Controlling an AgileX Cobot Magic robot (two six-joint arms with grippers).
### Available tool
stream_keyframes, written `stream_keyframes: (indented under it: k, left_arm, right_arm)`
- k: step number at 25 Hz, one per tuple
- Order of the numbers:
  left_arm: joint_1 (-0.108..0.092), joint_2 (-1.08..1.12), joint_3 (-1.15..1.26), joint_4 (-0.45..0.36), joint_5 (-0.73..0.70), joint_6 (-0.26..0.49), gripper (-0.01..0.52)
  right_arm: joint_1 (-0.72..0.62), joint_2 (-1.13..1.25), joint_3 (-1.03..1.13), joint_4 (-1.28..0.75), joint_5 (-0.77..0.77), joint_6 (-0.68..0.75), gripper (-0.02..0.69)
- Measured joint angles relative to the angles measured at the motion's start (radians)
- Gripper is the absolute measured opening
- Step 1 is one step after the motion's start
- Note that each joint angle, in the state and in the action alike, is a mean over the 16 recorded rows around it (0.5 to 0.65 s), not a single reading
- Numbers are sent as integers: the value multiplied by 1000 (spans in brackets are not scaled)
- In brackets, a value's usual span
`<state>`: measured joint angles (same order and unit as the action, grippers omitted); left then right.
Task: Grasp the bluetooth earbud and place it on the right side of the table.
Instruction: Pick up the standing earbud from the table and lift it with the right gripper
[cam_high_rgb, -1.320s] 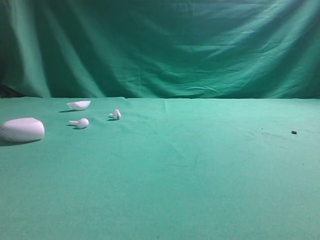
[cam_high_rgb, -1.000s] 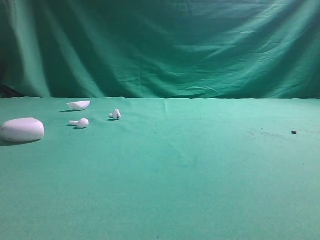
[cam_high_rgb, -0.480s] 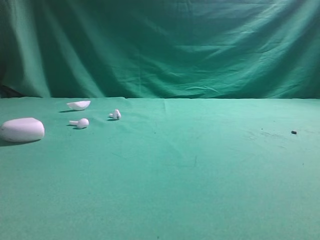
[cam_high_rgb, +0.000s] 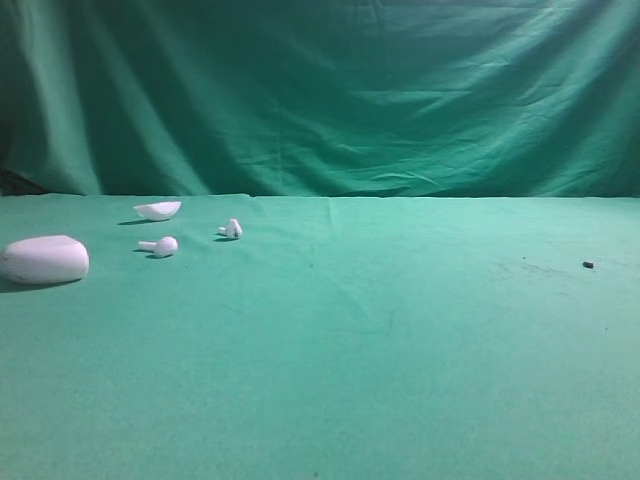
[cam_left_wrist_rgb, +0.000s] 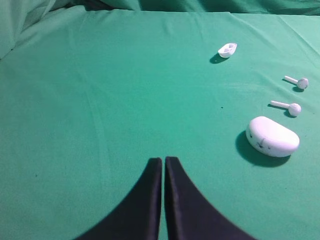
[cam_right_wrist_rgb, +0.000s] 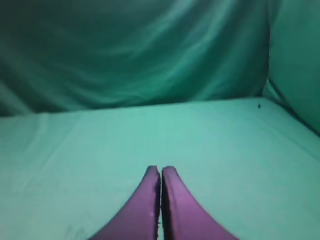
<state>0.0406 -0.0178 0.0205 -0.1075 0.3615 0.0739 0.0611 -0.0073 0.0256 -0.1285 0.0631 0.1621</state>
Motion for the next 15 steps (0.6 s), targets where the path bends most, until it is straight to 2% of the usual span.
stream_keyframes:
  k: [6, 15]
  left_arm:
    - [0, 0, 0, 0, 0, 0, 0]
    - [0, 0, 0, 0, 0, 0, 0]
  right_arm:
    - [0, 65, -63, 21, -96, 16, 0]
    - [0, 378, -263, 73, 69, 34, 0]
